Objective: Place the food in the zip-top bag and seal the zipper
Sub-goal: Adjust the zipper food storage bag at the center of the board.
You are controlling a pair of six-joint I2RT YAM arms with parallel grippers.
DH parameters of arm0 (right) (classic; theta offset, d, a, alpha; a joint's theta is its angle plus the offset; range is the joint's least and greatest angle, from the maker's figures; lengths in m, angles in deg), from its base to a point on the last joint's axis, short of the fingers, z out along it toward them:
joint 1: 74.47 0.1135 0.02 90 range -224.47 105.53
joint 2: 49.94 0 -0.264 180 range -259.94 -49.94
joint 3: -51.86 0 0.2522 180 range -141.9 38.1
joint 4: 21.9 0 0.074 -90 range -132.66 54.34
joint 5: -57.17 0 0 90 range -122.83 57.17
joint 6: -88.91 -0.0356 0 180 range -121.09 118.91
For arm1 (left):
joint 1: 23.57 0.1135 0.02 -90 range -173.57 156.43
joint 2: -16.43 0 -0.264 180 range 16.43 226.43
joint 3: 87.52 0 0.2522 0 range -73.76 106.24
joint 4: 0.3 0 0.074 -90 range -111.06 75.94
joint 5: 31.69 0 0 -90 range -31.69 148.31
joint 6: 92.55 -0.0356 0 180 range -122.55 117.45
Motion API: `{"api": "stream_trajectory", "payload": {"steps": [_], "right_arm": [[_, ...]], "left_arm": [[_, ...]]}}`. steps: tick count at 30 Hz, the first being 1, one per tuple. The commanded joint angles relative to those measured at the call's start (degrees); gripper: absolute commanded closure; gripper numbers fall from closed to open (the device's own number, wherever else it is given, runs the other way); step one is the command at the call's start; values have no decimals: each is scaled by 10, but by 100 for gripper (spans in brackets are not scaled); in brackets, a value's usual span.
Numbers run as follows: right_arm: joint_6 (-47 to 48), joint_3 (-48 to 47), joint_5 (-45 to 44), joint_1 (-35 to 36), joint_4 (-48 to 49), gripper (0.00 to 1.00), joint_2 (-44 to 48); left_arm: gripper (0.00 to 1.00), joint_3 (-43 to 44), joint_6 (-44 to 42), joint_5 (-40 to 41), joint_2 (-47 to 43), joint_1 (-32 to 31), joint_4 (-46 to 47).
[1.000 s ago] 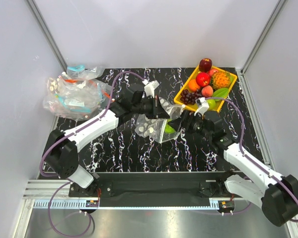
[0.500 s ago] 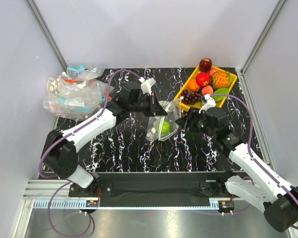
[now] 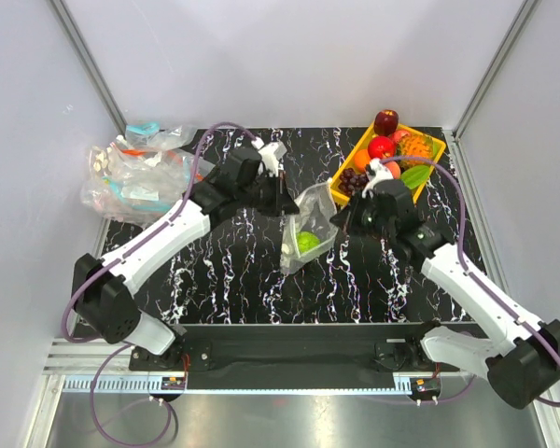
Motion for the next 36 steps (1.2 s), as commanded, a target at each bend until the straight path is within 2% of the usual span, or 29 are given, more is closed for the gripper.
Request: {"api": "stream_trajectory", "payload": {"steps": [1,2,5,11,13,16,19,22,24,25,26,33,36], "right_arm": [[31,-113,-27,31,-40,100,-19],[41,-144,-34,48,-50,100,-25],[49,-172,-43,57,-73,100,-64],[35,-138,-10,59,-22,99,-115],[34,-138,-11,59,-8,92,-119],[50,-144,-33,59,-21,70,-130],[56,-131,-49,59,-20,56,-139],[57,-114,-57,59,-11,44,-142],[60,-109,-60,59,-9,42,-137],[63,-105,-74,59,-9,38,-134],[65,-104,-81,58,-11,28,-127],[86,-114,-112,40,-15,21,-81],[96,-126,-93,29,-16,12,-68]], "left_arm": [[100,90,-87,119,-40,3,-117],[100,107,-95,163,-40,3,-163],[100,128,-116,248,-59,4,-208],[100,102,-121,293,-88,9,-228],[100,97,-121,303,-91,10,-227],[100,92,-125,303,-84,9,-222],[100,78,-120,290,-70,10,-201],[100,48,-109,282,-63,10,-168],[100,32,-107,280,-58,9,-156],[100,30,-107,281,-57,10,-152],[100,30,-107,284,-55,10,-152],[100,26,-101,301,-57,10,-140],[100,25,-98,302,-54,10,-133]]}}
